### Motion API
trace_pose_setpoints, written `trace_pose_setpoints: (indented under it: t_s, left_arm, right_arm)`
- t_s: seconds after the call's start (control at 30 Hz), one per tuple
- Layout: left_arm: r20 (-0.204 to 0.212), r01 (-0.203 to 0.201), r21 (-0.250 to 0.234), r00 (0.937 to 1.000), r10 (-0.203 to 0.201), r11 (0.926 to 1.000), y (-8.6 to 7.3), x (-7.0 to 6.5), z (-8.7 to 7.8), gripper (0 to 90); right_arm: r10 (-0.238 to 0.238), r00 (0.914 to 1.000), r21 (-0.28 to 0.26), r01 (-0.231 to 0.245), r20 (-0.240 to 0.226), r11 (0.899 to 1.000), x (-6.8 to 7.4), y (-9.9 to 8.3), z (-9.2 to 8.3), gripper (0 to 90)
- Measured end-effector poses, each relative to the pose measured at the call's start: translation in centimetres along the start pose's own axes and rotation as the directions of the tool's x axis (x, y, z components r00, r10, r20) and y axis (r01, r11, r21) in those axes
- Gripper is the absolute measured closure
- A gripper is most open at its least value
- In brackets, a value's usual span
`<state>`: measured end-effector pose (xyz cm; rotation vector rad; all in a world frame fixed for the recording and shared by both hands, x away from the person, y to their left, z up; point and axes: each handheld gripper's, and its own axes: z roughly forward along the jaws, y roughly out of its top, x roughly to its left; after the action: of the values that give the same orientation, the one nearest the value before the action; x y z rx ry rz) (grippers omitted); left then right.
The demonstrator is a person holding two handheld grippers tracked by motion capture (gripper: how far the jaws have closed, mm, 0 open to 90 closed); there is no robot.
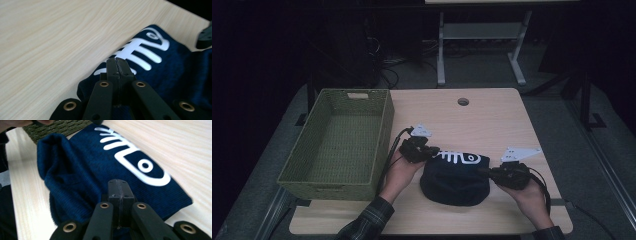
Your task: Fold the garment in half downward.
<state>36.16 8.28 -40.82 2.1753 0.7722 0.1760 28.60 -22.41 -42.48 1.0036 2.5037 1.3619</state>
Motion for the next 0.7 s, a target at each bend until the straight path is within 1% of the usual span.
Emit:
trace_pose_setpoints:
  t_s: [0.1,0.17,0.3,0.4,0.47,0.5,0.53,0.63,0.67,0.7]
  left_arm:
    - [0.003,0.013,0.017,0.9999,-0.013,0.9998,-0.4,0.2,0.7,89.9]
    - [0.003,0.009,0.028,1.0,-0.009,0.9996,-0.6,0.3,1.0,89.9]
    - [0.002,0.005,0.041,1.0,-0.006,0.9991,-0.8,0.2,1.4,89.9]
    - [0.007,0.007,0.053,1.0,-0.007,0.9986,-1.0,0.2,1.8,89.9]
    - [0.01,0.003,0.064,0.9999,-0.004,0.998,-1.1,0.2,2.2,89.9]
    - [0.011,0.009,0.061,0.9999,-0.009,0.9981,-1.2,0.1,2.4,90.0]
    - [0.011,-0.007,0.078,0.9999,0.006,0.9969,-1.2,0.1,2.6,90.0]
    - [0.012,-0.018,0.095,0.9998,0.017,0.9953,-1.3,0.0,3.3,90.0]
    - [0.012,-0.028,0.11,0.9996,0.026,0.9936,-1.2,0.0,3.5,90.0]
    - [0.013,-0.028,0.109,0.9996,0.026,0.9937,-1.2,0.0,3.7,90.0]
  right_arm:
    - [-0.008,0.9999,0.017,0.008,-0.01,1.0,0.5,-0.5,0.1,89.9]
    - [-0.02,0.9996,0.028,0.021,-0.021,0.999,1.0,-0.8,0.3,89.9]
    - [-0.032,0.9991,0.053,0.033,-0.029,0.998,1.6,-1.2,0.6,89.8]
    - [-0.032,0.9986,0.071,0.035,-0.042,0.997,2.1,-1.8,0.9,89.9]
    - [-0.023,0.9984,0.079,0.027,-0.052,0.996,2.3,-2.3,1.2,89.9]
    - [-0.024,0.9984,0.086,0.029,-0.05,0.996,2.4,-2.5,1.4,89.9]
    - [-0.027,0.9984,0.087,0.031,-0.049,0.996,2.5,-2.7,1.5,89.9]
    - [-0.036,0.9983,0.095,0.041,-0.047,0.995,2.9,-3.1,1.8,89.9]
    - [-0.031,0.9983,0.095,0.035,-0.049,0.995,3.0,-3.2,1.9,89.9]
    - [-0.035,0.9982,0.103,0.04,-0.049,0.994,3.2,-3.3,2.0,90.0]
